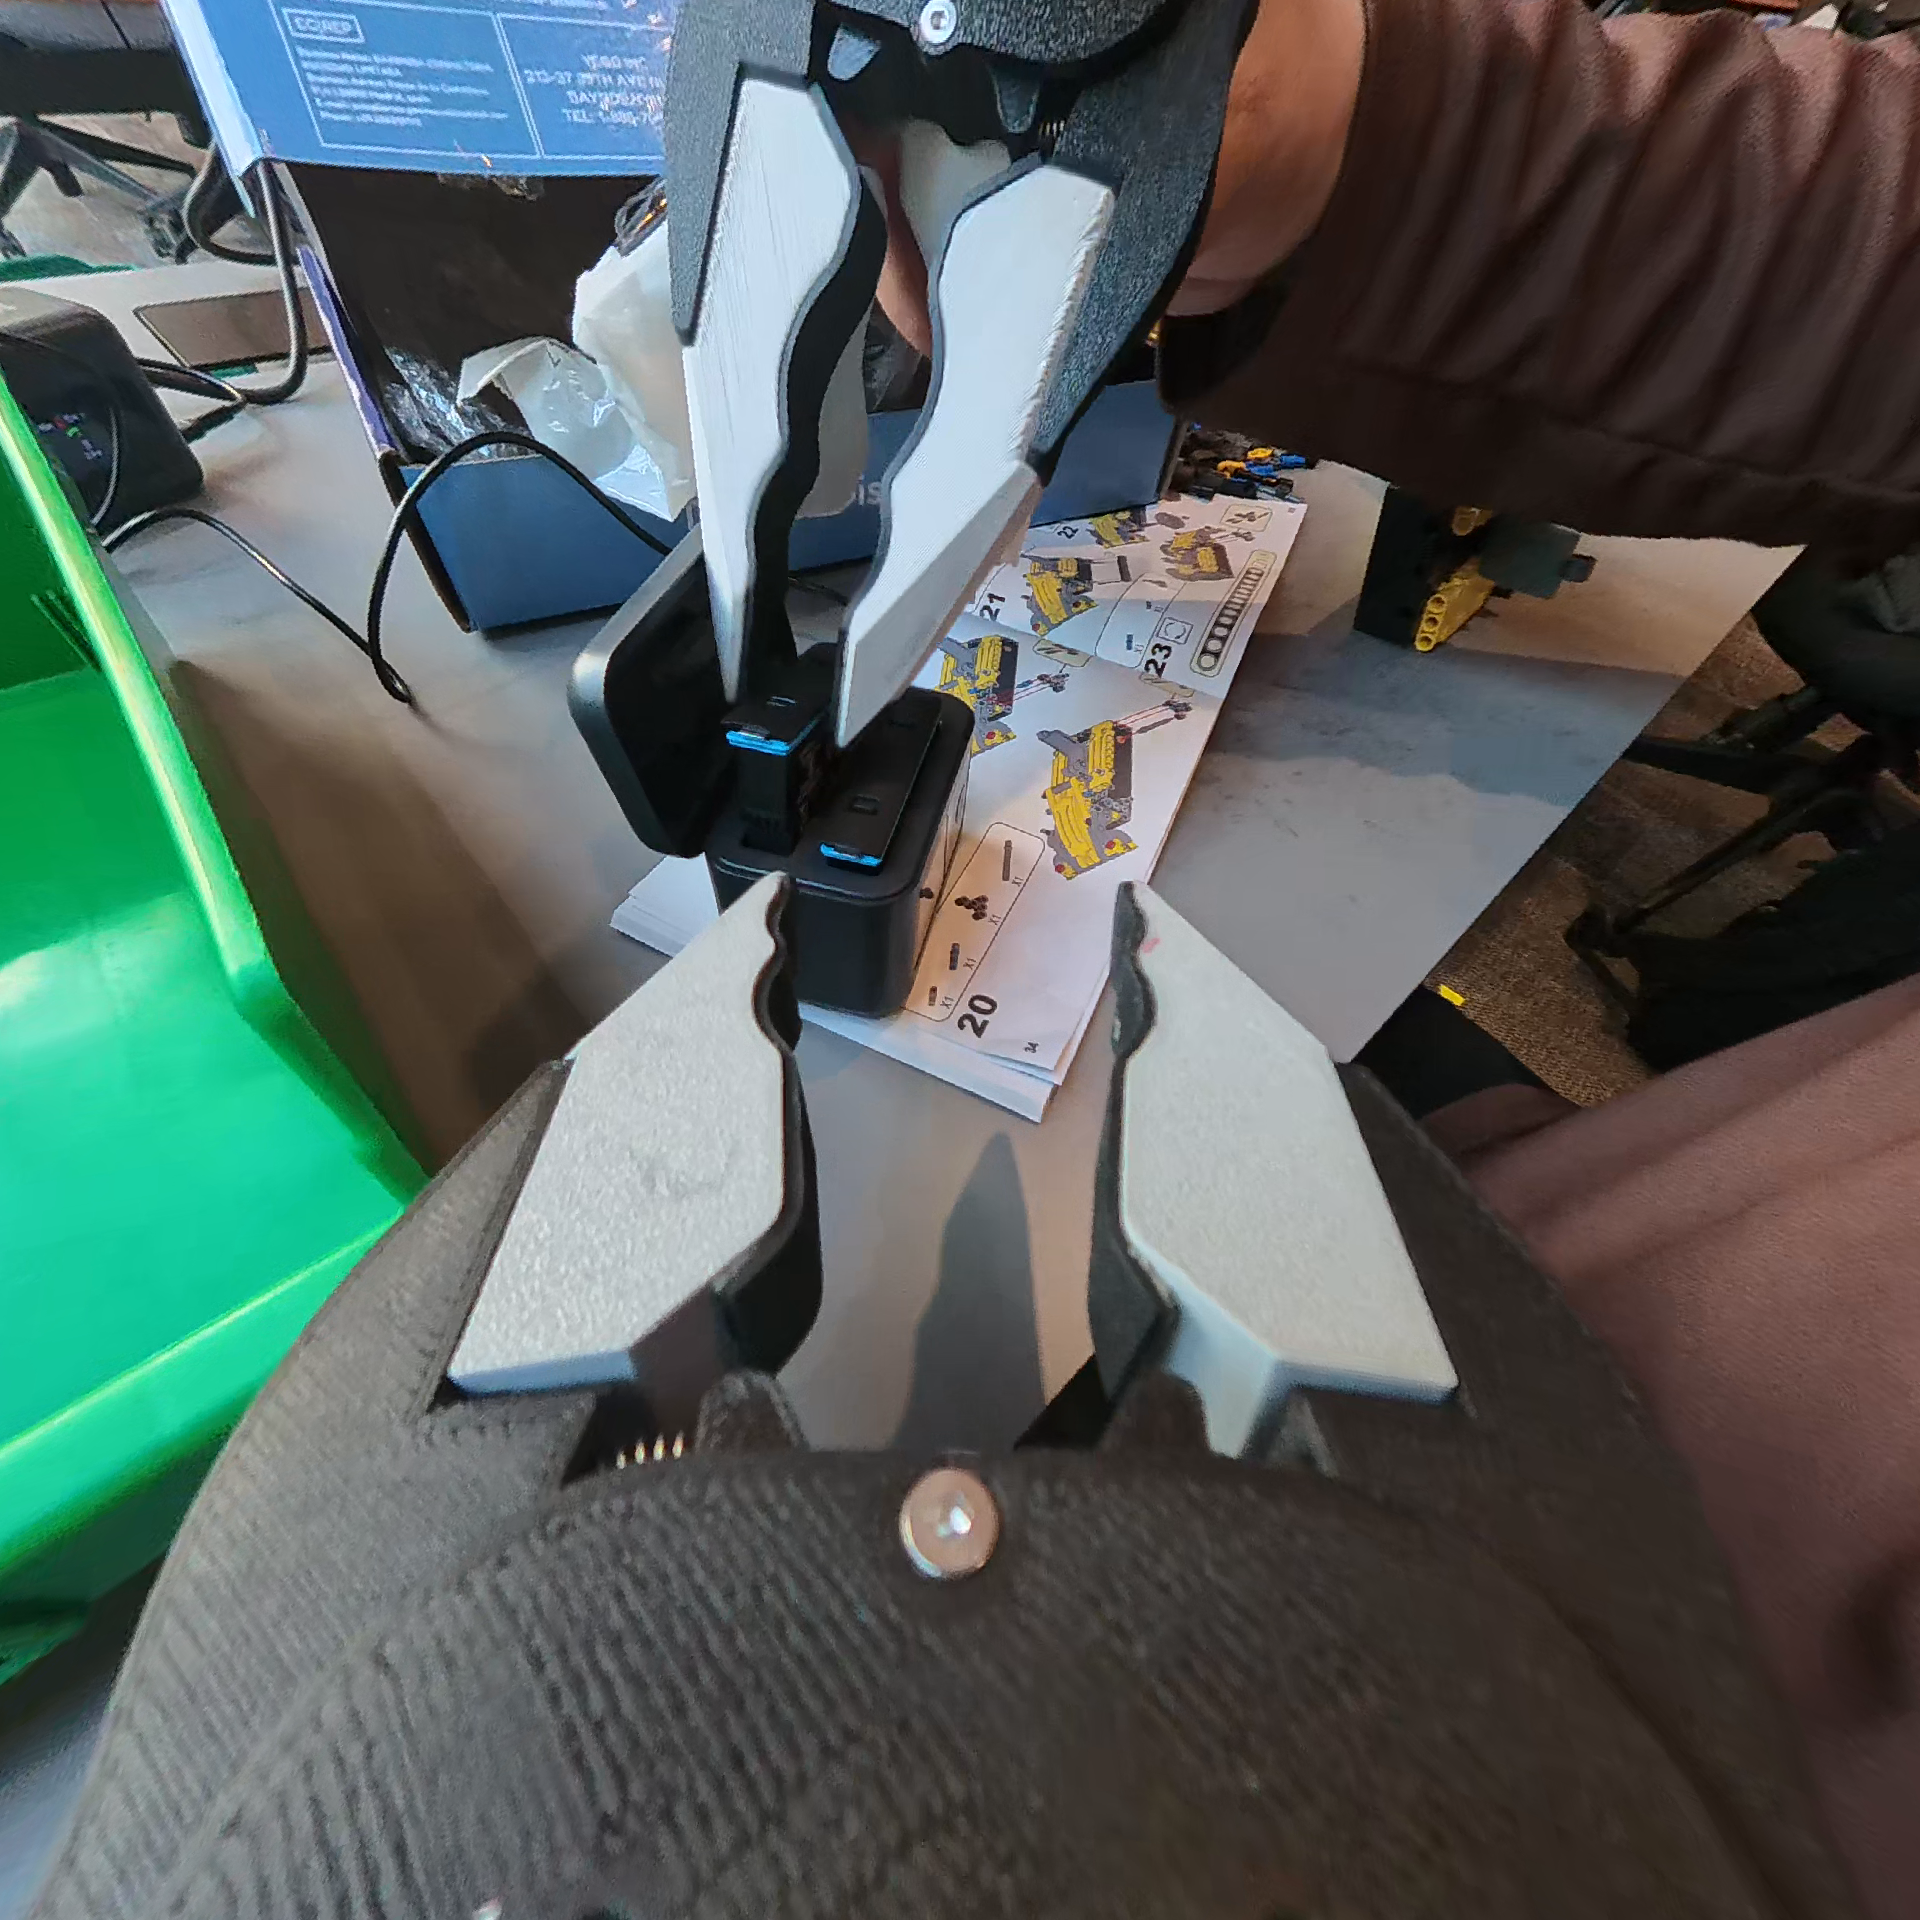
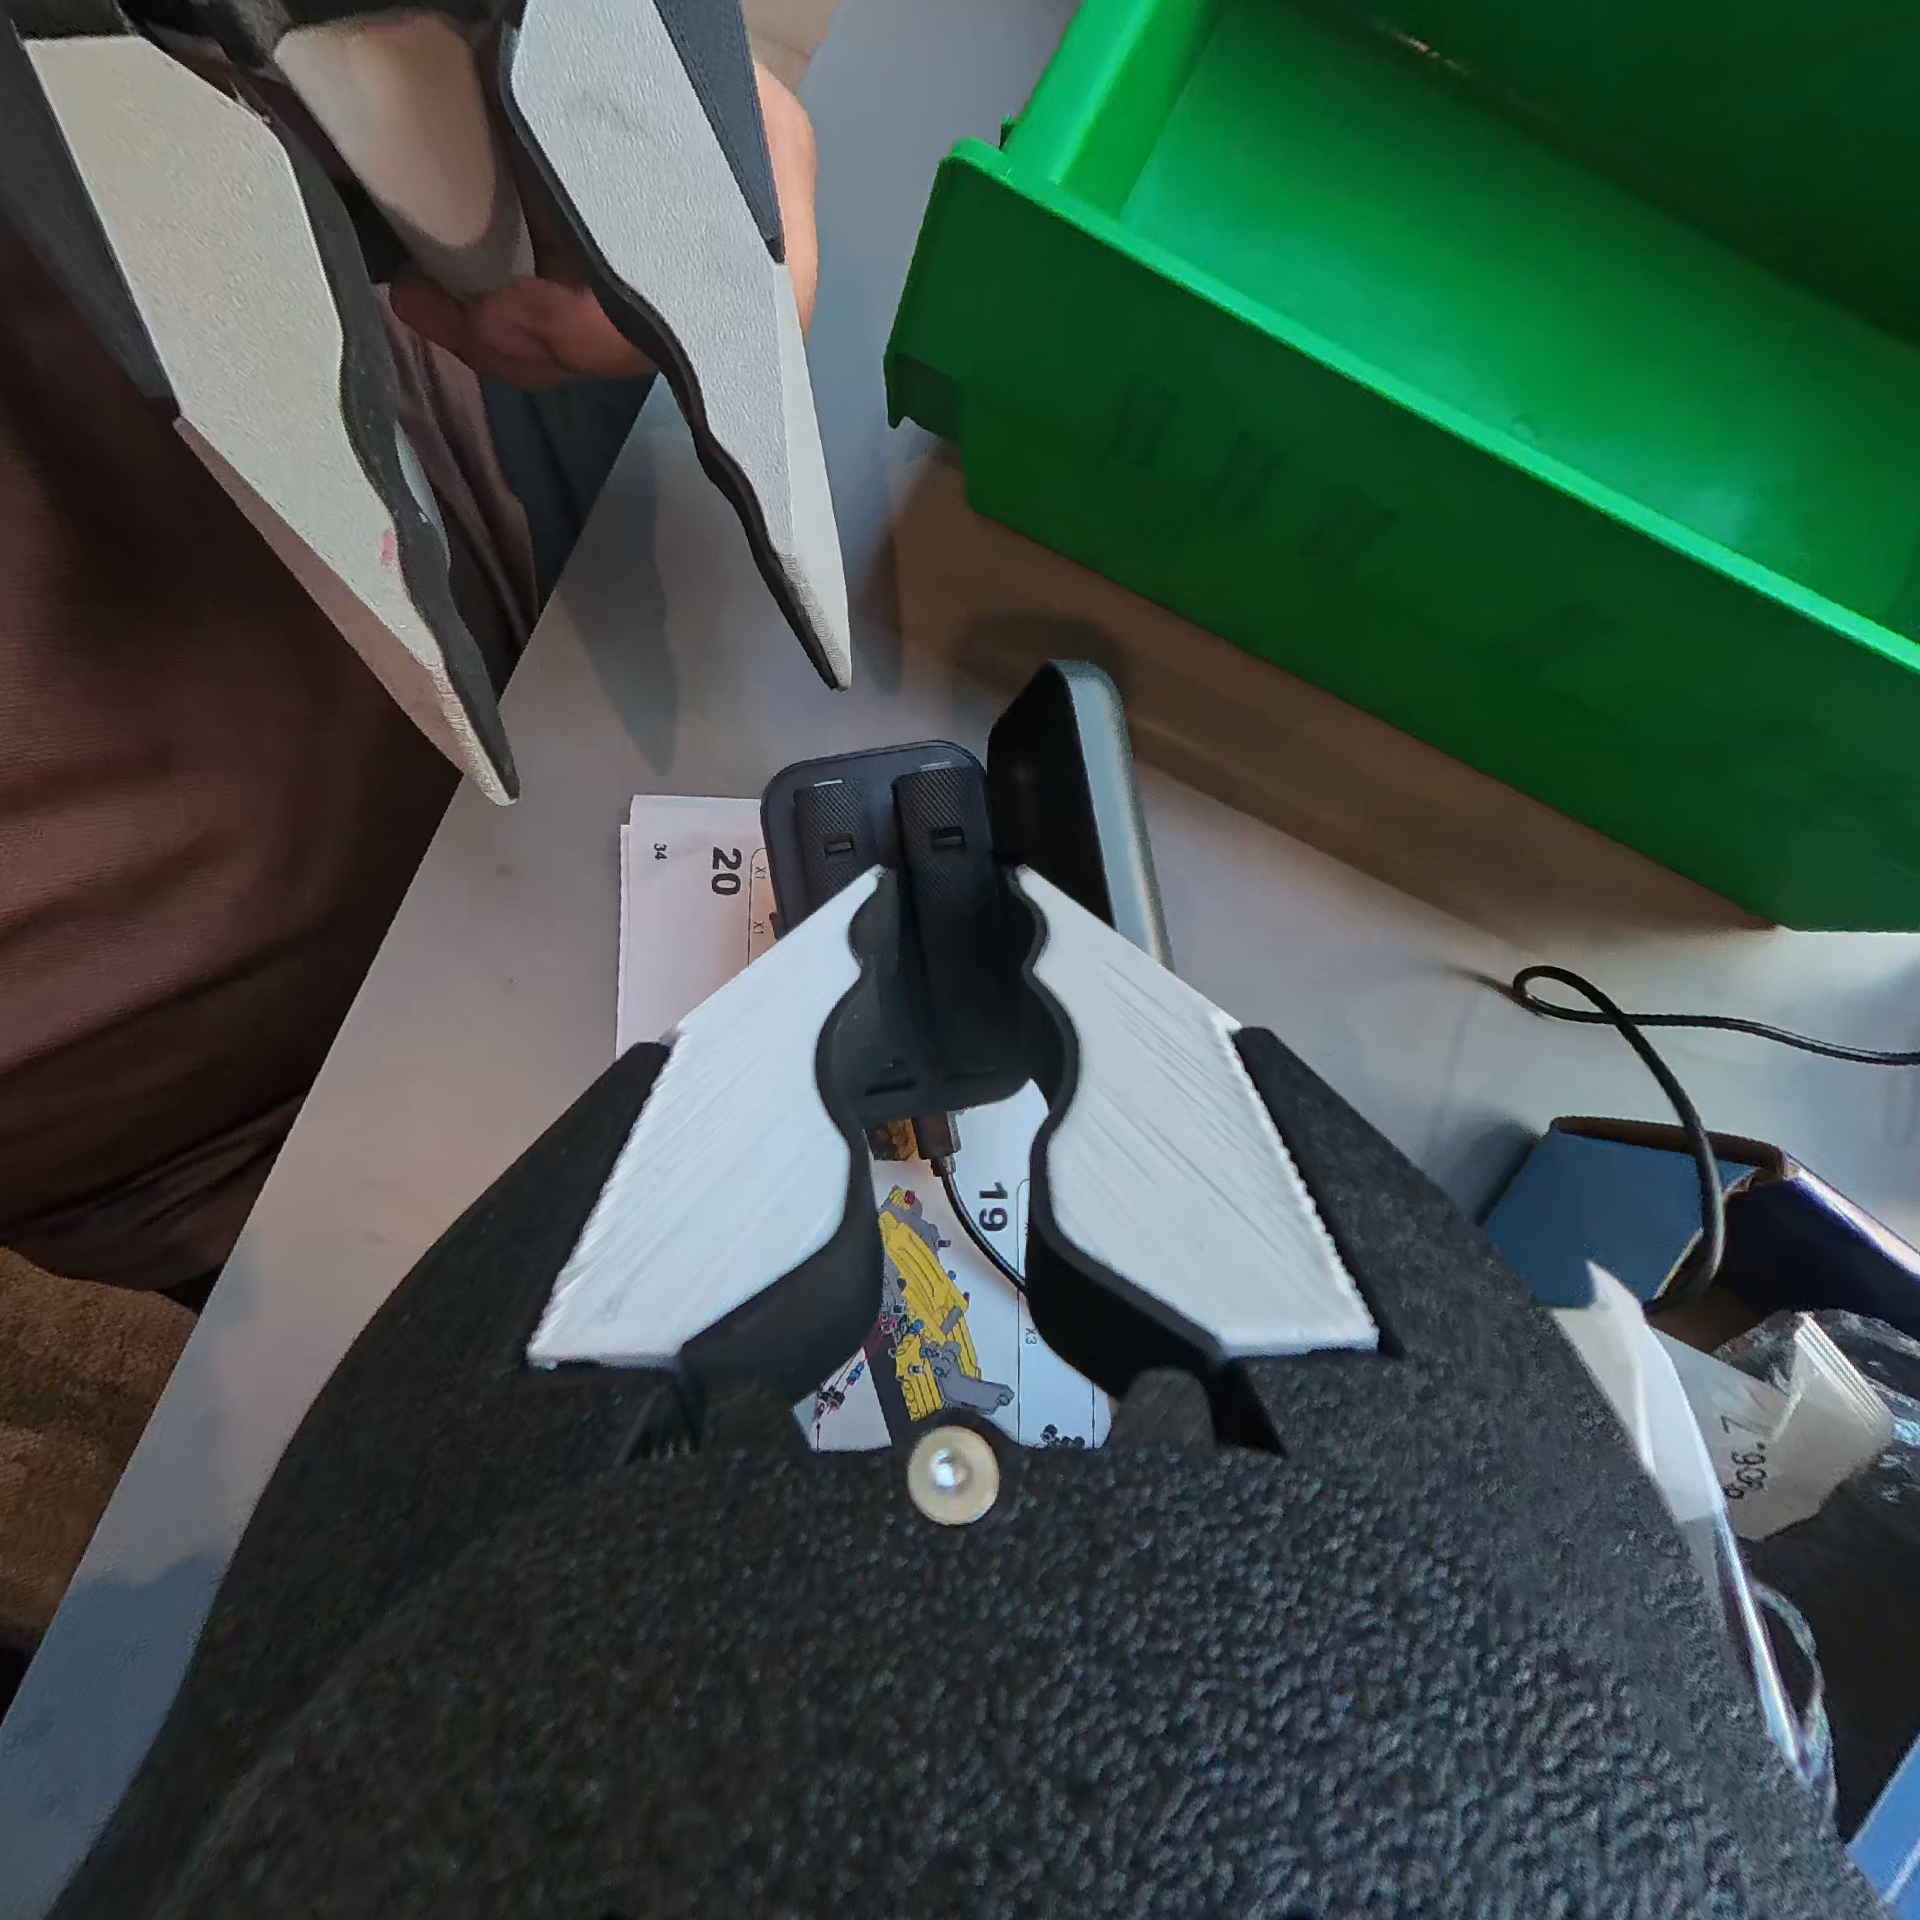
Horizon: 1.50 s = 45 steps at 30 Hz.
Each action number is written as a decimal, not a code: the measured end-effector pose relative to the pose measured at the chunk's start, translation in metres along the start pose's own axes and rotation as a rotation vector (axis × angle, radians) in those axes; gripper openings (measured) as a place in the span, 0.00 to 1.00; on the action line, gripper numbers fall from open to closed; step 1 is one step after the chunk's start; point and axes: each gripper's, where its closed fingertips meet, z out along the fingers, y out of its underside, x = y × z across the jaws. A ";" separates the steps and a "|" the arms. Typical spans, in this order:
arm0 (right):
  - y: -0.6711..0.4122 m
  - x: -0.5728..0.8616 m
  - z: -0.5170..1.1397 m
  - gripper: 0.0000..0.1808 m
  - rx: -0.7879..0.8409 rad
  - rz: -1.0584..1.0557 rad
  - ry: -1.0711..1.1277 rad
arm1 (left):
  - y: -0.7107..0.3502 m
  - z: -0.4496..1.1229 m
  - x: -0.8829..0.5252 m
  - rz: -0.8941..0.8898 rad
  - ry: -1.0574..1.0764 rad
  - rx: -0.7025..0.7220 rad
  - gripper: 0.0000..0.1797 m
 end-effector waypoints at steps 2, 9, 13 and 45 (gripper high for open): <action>-0.001 -0.001 0.002 0.08 -0.010 -0.009 0.000 | 0.001 0.000 0.000 0.001 0.002 0.000 0.33; 0.001 -0.002 0.001 0.08 -0.151 -0.030 -0.001 | 0.003 0.000 0.000 -0.006 0.012 -0.002 0.32; -0.001 -0.001 0.001 0.07 -0.235 -0.043 0.002 | 0.004 0.001 0.001 -0.011 0.019 0.002 0.32; 0.001 -0.002 0.001 0.07 -0.499 -0.067 0.012 | 0.009 -0.002 0.005 -0.022 0.044 -0.004 0.32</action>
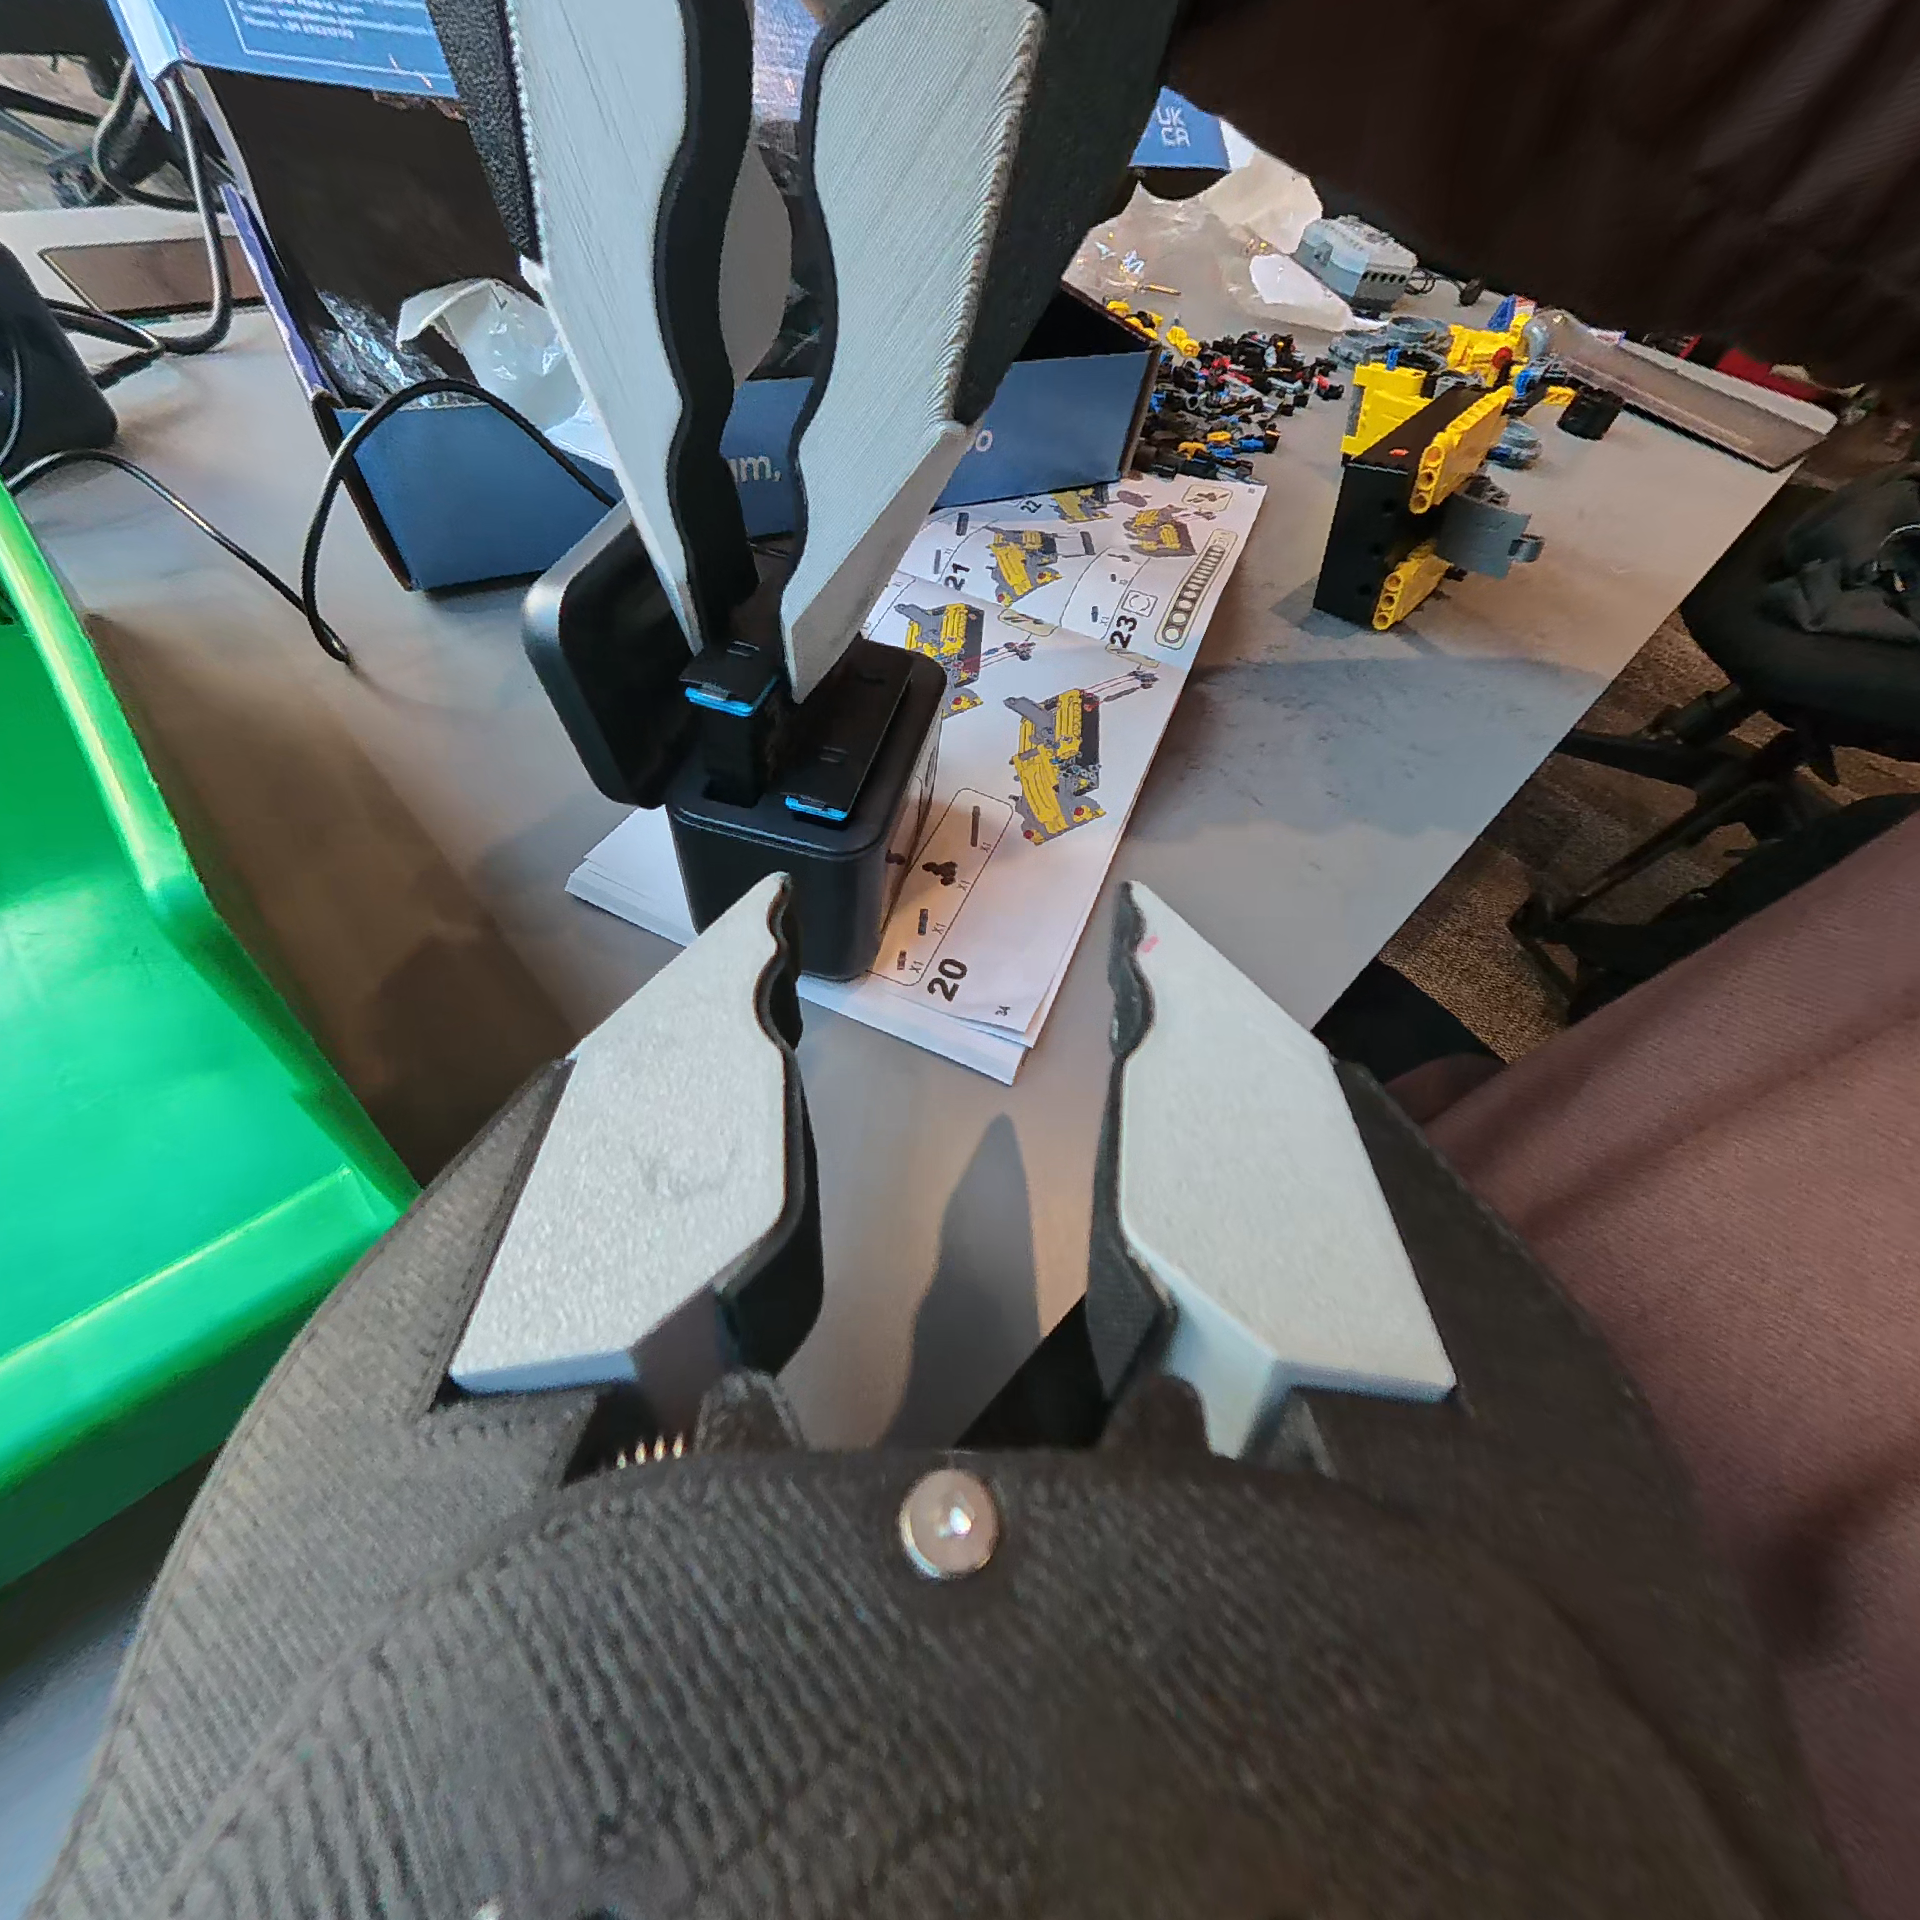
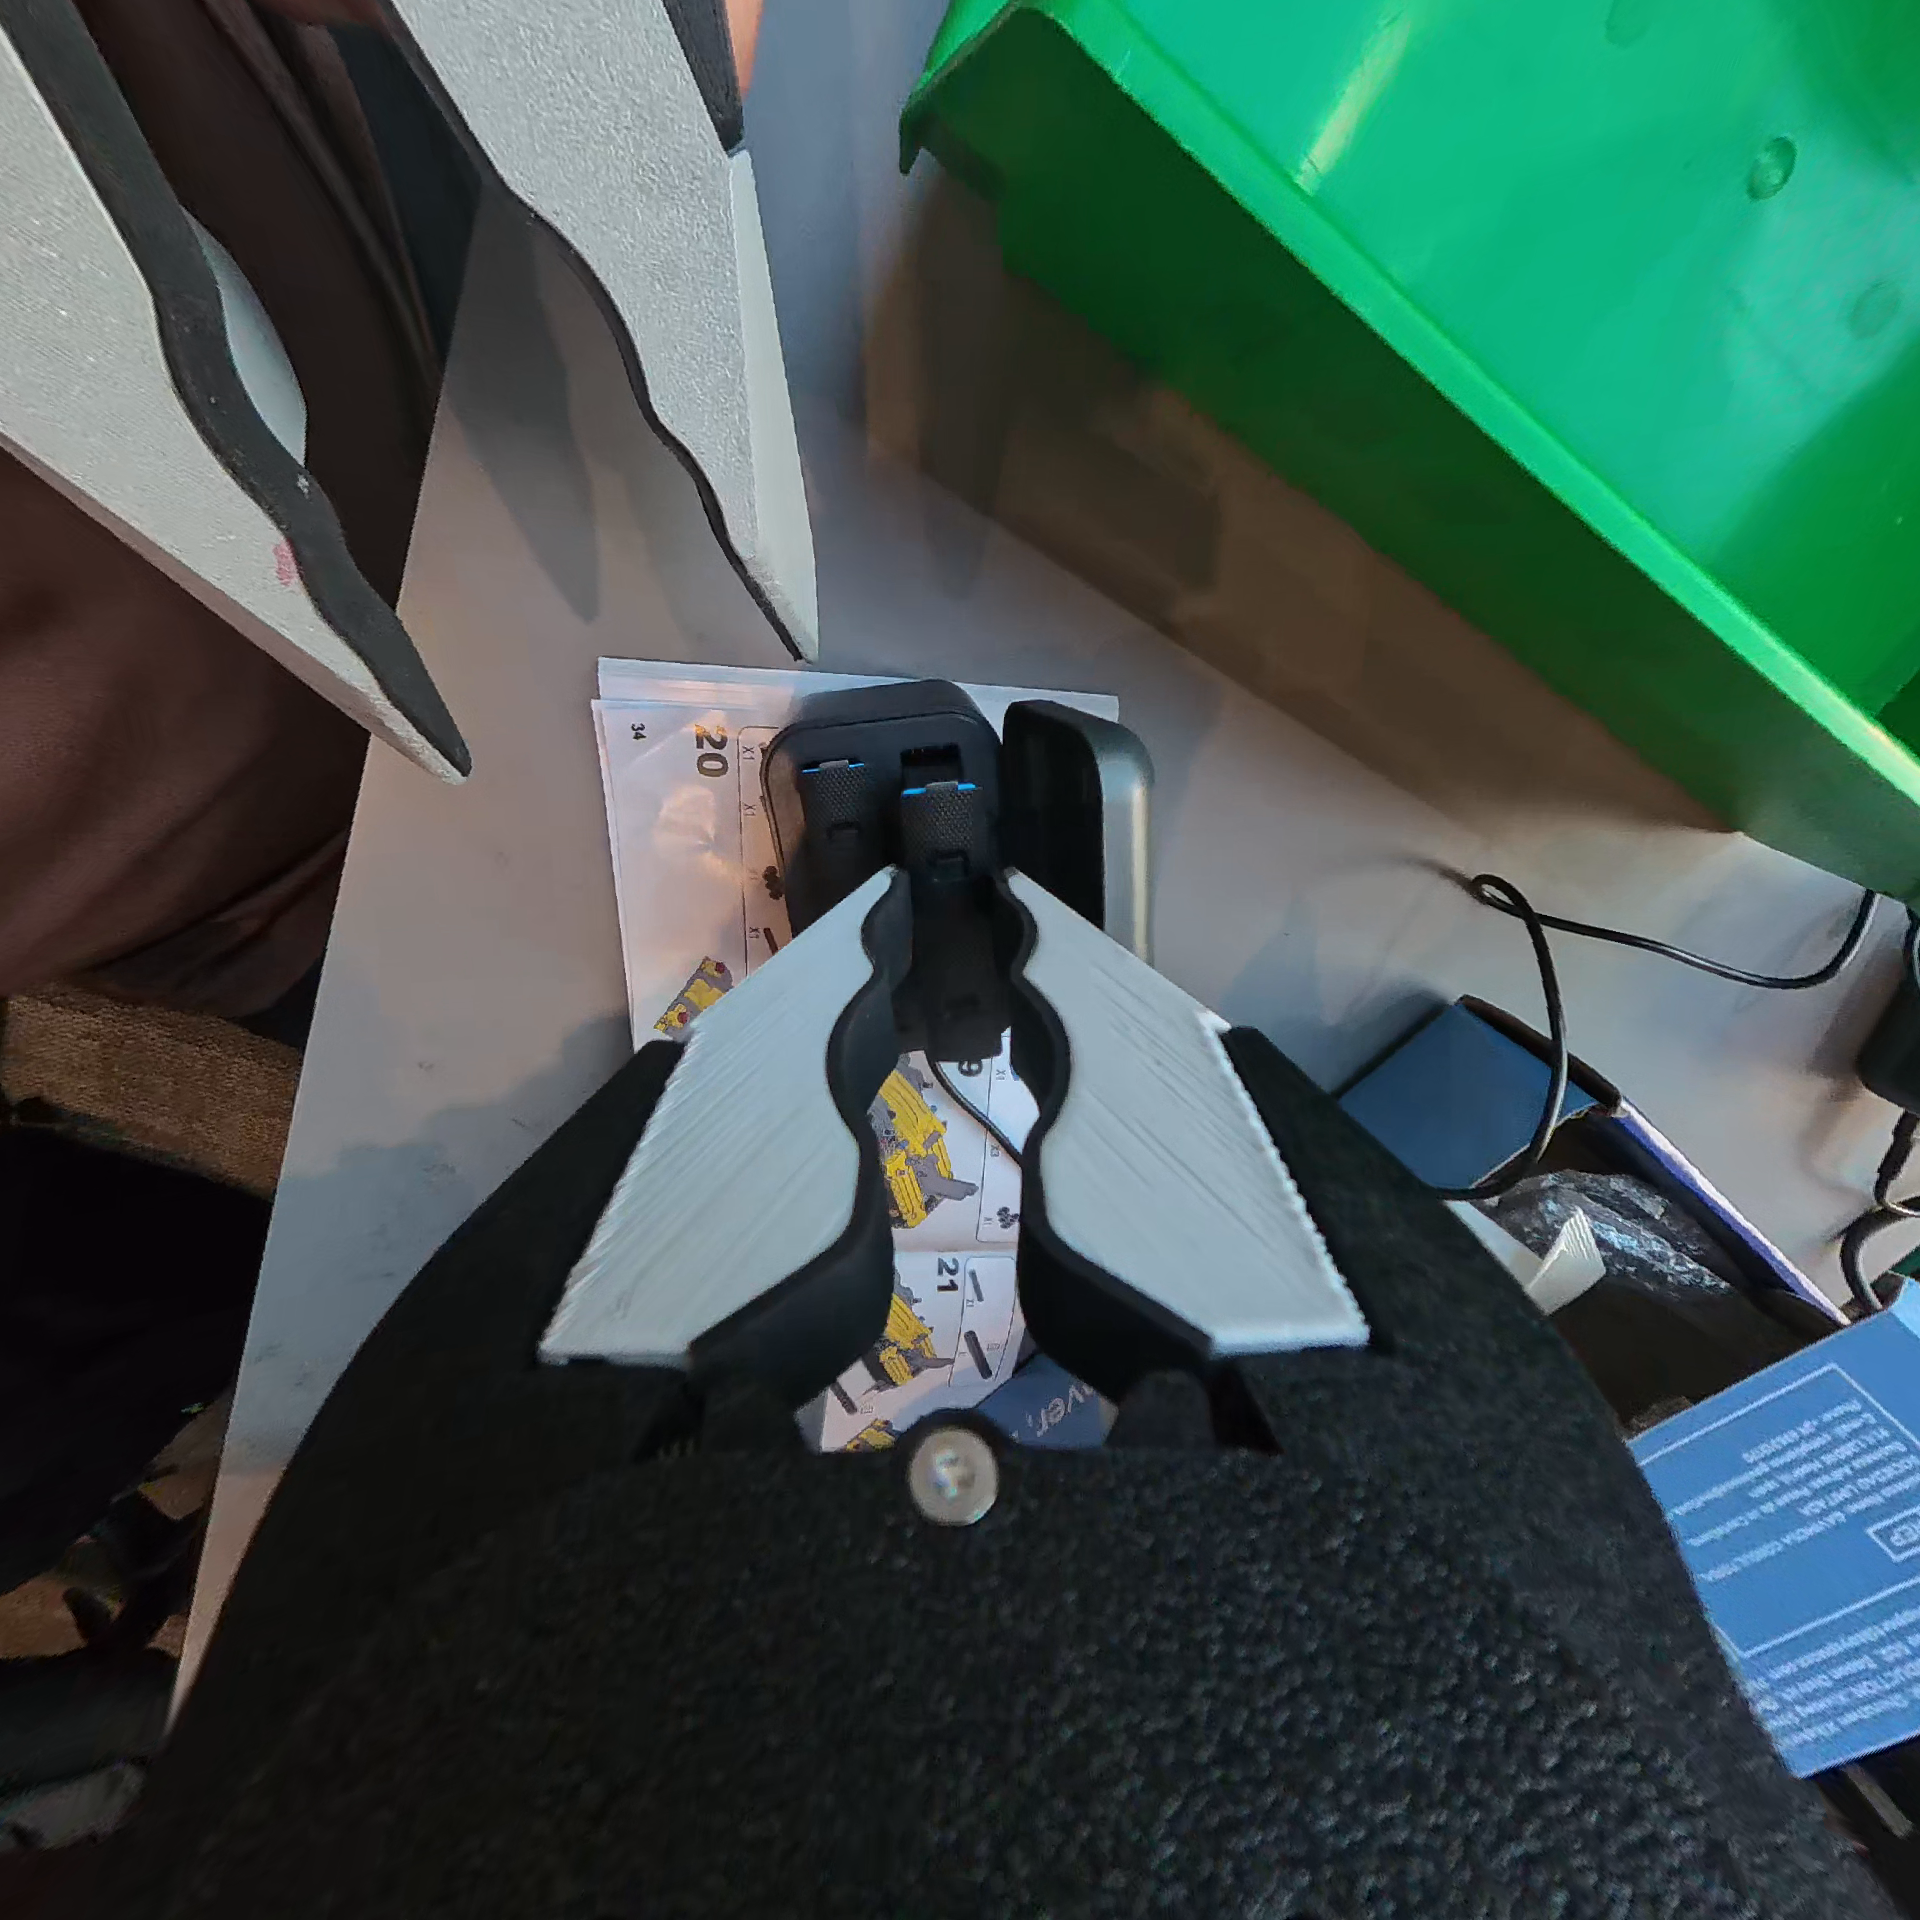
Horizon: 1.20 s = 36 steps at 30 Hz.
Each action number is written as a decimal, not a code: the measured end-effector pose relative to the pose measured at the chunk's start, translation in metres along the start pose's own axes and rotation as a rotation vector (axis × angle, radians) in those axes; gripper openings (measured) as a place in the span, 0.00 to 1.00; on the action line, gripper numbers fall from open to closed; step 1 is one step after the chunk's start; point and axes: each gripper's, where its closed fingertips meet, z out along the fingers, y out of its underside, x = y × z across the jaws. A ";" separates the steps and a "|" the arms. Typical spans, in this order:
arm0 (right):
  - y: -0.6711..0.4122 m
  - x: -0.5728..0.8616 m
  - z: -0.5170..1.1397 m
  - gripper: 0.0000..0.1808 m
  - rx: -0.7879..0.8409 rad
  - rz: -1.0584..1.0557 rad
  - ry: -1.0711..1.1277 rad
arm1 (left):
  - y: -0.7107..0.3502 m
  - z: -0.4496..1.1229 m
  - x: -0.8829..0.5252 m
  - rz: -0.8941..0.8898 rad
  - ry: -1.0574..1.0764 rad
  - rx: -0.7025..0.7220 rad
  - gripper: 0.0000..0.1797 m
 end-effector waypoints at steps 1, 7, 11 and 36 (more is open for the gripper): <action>0.001 0.000 0.000 0.07 -0.002 -0.001 0.001 | 0.000 0.000 0.000 -0.001 0.001 -0.001 0.32; 0.000 0.000 -0.003 0.07 -0.014 -0.001 -0.011 | 0.001 0.001 0.000 -0.006 0.005 -0.003 0.32; -0.001 0.001 0.002 0.07 -0.034 -0.008 -0.005 | 0.001 0.001 0.000 -0.005 0.006 -0.002 0.32; 0.047 0.008 -0.085 0.07 0.565 0.315 0.136 | 0.015 -0.005 -0.014 0.064 0.075 -0.056 0.33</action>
